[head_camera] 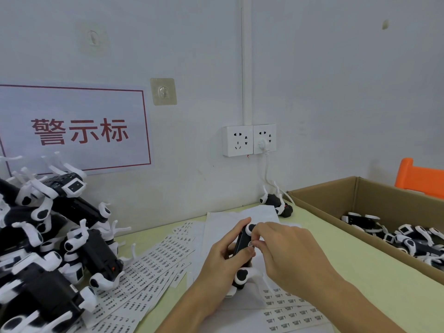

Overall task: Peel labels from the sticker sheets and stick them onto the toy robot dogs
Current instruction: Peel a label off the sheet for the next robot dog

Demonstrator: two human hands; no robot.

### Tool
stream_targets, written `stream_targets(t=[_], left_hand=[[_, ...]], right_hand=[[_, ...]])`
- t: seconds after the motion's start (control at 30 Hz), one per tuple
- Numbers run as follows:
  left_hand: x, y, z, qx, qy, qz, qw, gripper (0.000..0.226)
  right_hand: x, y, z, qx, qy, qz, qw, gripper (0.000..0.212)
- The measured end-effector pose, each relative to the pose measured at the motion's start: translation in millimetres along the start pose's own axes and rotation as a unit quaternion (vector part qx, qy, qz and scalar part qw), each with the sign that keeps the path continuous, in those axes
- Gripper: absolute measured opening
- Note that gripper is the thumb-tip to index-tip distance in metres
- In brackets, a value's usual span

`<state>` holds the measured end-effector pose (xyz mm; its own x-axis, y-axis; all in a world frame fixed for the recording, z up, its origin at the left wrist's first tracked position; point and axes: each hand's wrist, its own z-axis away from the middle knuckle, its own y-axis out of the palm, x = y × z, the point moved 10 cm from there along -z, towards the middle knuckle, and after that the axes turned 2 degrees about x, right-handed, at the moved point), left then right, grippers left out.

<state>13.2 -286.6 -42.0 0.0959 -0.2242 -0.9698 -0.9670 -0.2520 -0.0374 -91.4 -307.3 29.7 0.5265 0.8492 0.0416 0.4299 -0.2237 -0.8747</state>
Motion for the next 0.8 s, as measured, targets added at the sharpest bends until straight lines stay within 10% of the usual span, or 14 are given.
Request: stream_targets(t=[0.8], left_hand=[[1.8,-1.4,-3.0,-0.003,0.002,-0.025,1.0,0.049]], right_hand=[[1.0,-0.4,0.2,0.013,0.017,0.034,0.999,0.02]])
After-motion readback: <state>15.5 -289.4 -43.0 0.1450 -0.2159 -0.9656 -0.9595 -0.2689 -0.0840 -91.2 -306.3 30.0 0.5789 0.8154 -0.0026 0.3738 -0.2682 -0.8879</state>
